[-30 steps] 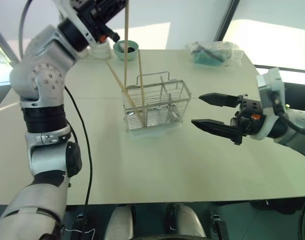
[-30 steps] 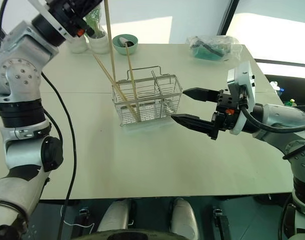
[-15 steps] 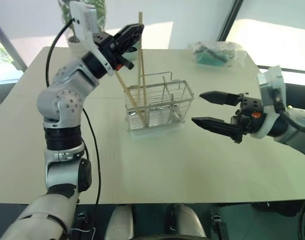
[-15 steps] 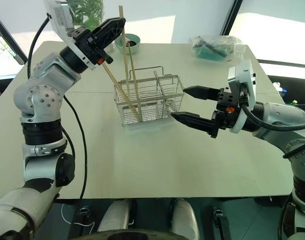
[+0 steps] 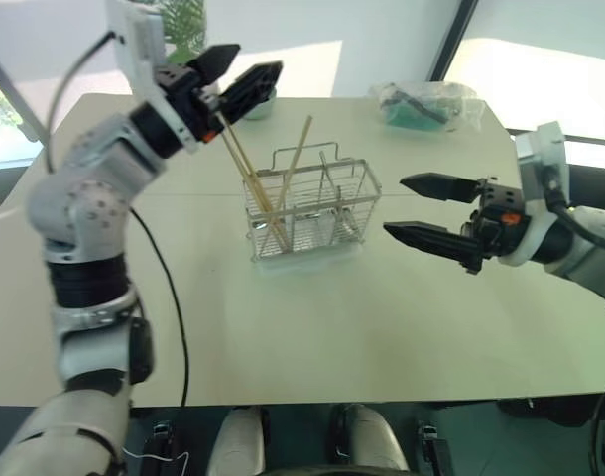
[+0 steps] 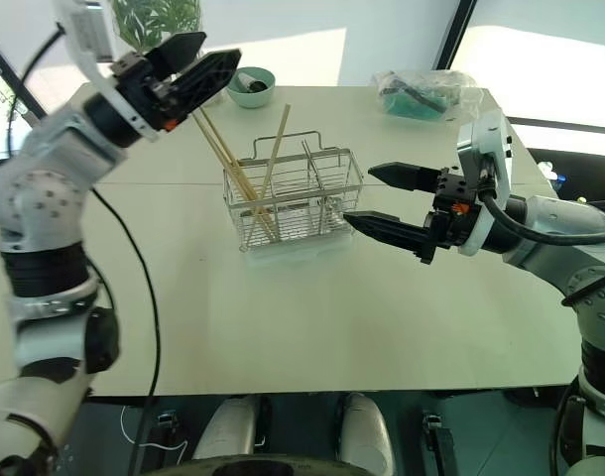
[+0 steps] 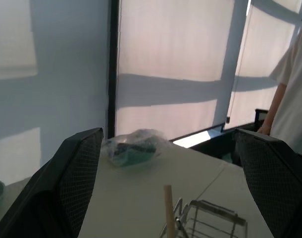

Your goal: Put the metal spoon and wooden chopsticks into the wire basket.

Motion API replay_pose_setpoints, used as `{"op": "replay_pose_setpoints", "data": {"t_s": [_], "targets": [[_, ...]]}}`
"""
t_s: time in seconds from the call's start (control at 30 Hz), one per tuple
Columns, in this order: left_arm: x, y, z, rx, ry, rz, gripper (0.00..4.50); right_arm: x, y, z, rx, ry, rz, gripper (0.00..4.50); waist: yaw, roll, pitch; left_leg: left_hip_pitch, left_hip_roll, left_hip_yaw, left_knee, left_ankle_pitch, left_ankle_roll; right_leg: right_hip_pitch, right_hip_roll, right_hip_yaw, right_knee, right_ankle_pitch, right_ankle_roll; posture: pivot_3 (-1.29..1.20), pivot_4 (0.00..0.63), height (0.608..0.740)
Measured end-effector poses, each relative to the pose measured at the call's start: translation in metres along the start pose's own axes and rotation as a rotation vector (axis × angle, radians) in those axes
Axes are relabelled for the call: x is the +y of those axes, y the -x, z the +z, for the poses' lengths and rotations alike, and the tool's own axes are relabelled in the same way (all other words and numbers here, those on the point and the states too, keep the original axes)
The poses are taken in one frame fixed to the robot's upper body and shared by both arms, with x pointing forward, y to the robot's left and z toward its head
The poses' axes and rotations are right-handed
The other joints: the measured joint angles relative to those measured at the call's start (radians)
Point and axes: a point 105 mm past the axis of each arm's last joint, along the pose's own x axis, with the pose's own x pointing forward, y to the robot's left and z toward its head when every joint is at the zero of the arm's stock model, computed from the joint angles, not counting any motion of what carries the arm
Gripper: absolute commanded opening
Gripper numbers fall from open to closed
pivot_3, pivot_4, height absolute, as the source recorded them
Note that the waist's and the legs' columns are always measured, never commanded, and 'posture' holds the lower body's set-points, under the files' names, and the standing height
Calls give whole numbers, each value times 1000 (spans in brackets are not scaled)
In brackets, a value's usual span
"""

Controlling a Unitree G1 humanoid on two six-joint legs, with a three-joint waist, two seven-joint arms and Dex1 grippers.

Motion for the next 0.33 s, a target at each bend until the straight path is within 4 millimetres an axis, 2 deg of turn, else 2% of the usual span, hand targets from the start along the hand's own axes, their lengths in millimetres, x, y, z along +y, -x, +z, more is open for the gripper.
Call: {"op": "replay_pose_setpoints", "data": {"t_s": [0.13,0.33], "targets": [[0,53,-13,261,-100,-120,4381,-15,6,-2,28,38,-41,4500,-9,3,1,-1,0,1,-1,0,0,-2,0,0,0,-1,-1,0,150,717],[-7,101,-35,509,-99,-229,4381,-29,11,-12,82,93,-52,4500,2,4,2,-1,0,2,0,0,0,-7,-3,0,-2,-1,-1,0,150,717]]}}
